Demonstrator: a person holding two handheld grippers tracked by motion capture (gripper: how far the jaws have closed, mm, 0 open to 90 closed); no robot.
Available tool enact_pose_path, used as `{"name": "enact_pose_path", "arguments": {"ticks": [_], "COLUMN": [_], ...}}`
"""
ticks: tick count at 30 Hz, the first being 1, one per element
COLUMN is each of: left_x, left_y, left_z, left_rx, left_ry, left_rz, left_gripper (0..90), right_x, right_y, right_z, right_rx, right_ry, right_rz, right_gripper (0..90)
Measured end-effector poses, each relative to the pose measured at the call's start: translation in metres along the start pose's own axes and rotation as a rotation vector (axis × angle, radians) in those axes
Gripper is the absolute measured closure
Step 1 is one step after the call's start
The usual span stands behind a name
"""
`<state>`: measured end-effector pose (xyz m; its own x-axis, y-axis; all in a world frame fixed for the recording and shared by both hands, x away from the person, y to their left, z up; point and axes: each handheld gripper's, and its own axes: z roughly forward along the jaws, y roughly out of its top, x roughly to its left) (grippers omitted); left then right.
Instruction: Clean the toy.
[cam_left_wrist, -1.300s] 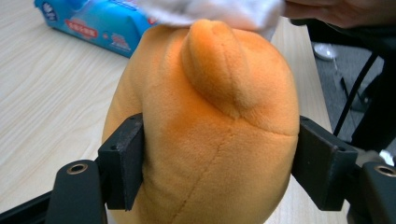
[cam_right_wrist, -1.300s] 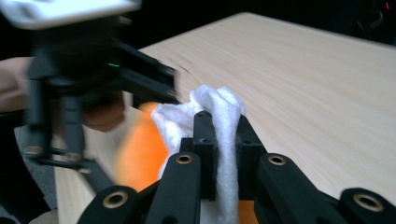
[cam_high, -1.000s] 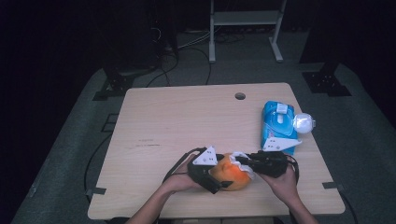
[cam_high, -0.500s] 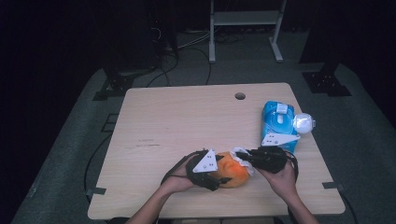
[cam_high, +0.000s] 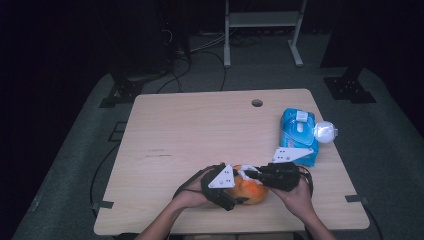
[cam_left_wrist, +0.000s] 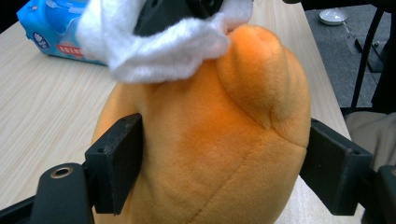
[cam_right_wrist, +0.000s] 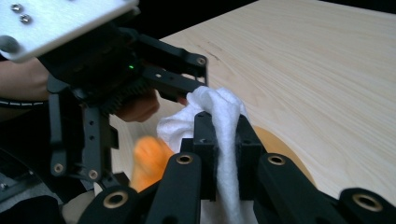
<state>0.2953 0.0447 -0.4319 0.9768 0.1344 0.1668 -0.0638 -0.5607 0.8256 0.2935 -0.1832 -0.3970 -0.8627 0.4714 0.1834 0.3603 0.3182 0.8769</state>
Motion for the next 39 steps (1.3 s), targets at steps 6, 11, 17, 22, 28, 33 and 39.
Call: {"name": "enact_pose_path", "arguments": {"ticks": [6, 11, 17, 22, 28, 33, 39], "left_x": [0.005, 0.02, 0.03, 0.039, 0.045, 0.039, 0.044], "left_y": [-0.001, -0.011, -0.018, -0.024, -0.029, -0.023, -0.027], "left_z": [-0.003, -0.011, -0.016, -0.021, -0.022, -0.016, -0.018], "left_rx": [-0.002, -0.045, -0.063, -0.084, -0.109, -0.094, -0.109], "left_ry": [-0.003, -0.011, -0.014, -0.004, -0.006, 0.0, -0.006], "left_rz": [-0.02, -0.134, -0.202, -0.281, -0.353, -0.323, -0.361], "left_gripper": [27.1, 28.8, 29.2, 29.1, 28.7, 27.8, 27.7], "right_x": [-0.019, -0.038, -0.044, -0.048, -0.044, -0.03, -0.041], "right_y": [-0.006, -0.018, -0.022, -0.025, -0.023, -0.012, -0.02], "right_z": [-0.009, -0.019, -0.027, -0.029, -0.027, -0.019, -0.02], "right_rx": [0.009, -0.008, -0.02, -0.03, -0.054, -0.064, -0.046], "right_ry": [-0.078, -0.088, -0.108, -0.117, -0.124, -0.116, -0.158], "right_rz": [0.04, 0.125, 0.148, 0.165, 0.149, 0.084, 0.122], "right_gripper": [82.3, 82.3, 82.1, 82.0, 82.1, 82.2, 82.0]}}
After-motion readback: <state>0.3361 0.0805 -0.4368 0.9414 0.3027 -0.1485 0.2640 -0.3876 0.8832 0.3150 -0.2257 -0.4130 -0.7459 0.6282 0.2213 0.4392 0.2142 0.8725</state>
